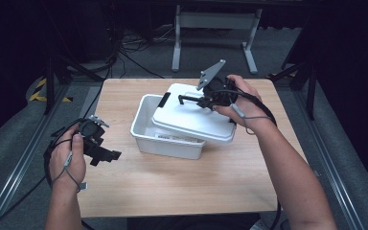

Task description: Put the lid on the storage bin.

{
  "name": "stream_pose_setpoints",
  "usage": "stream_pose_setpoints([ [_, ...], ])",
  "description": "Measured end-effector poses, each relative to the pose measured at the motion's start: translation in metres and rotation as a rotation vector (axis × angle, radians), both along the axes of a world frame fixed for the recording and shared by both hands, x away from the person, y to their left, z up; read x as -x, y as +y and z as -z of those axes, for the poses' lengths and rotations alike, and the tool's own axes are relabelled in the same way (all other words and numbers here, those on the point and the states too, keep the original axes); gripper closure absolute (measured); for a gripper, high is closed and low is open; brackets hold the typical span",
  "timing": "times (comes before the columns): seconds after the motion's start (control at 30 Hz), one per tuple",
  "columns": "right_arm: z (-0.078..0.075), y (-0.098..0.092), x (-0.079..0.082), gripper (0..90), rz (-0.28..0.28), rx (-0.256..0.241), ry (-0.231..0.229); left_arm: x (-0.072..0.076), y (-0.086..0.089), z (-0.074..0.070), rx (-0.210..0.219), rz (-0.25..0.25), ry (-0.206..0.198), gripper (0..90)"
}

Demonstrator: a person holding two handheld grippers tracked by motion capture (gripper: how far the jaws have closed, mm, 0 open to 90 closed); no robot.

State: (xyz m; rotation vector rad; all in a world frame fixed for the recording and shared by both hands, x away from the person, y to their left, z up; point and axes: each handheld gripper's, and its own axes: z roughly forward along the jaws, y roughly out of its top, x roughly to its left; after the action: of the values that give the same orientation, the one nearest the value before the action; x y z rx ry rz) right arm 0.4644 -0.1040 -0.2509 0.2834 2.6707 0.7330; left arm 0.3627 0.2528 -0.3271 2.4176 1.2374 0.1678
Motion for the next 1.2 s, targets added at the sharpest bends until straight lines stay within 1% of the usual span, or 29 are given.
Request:
stream_pose_setpoints([
  [0.1,0.0,0.011,-0.003,84.4,-0.023,0.002,0.002,0.0,0.0,-0.001,0.007,-0.004,0.003,17.4],
  [0.17,0.001,0.018,-0.005,84.4,-0.035,0.001,0.005,0.0,0.001,-0.001,0.007,-0.002,-0.002,17.3],
  [0.2,0.001,0.018,-0.005,84.4,-0.035,0.001,0.005,0.0,0.001,-0.001,0.007,-0.002,-0.002,17.4],
  [0.23,0.003,0.026,-0.006,84.4,-0.042,0.002,0.004,0.0,0.002,-0.001,0.009,-0.003,-0.003,17.3],
  [0.43,0.009,0.044,-0.009,84.4,-0.071,0.0,0.015,0.0,0.003,-0.002,0.009,-0.003,-0.002,17.4],
  [0.5,0.011,0.048,-0.01,84.4,-0.075,-0.001,0.023,0.0,0.003,-0.002,0.01,-0.003,-0.004,17.4],
  [0.53,0.013,0.051,-0.011,84.4,-0.084,-0.001,0.019,0.0,0.003,-0.002,0.009,-0.003,-0.004,17.3],
  [0.67,0.018,0.06,-0.014,84.4,-0.083,-0.009,0.025,0.001,0.005,-0.002,0.012,-0.005,-0.005,17.3],
  [0.7,0.019,0.062,-0.015,84.4,-0.095,-0.01,0.026,0.001,0.005,-0.002,0.013,-0.006,-0.004,17.4],
  [0.77,0.022,0.066,-0.016,84.4,-0.095,-0.004,0.029,0.001,0.006,-0.002,0.015,-0.008,-0.004,17.4],
  [0.93,0.027,0.07,-0.02,84.4,-0.105,-0.015,0.037,0.002,0.007,-0.002,0.017,-0.01,-0.005,17.4],
  [0.97,0.028,0.071,-0.021,84.4,-0.103,-0.008,0.039,0.002,0.007,-0.002,0.017,-0.01,-0.005,17.4],
  [1.07,0.032,0.072,-0.023,84.3,-0.107,-0.001,0.044,0.002,0.007,-0.002,0.017,-0.01,-0.005,17.3],
  [1.2,0.036,0.071,-0.024,84.3,-0.1,-0.004,0.056,0.002,0.007,-0.002,0.017,-0.009,-0.005,17.3],
])
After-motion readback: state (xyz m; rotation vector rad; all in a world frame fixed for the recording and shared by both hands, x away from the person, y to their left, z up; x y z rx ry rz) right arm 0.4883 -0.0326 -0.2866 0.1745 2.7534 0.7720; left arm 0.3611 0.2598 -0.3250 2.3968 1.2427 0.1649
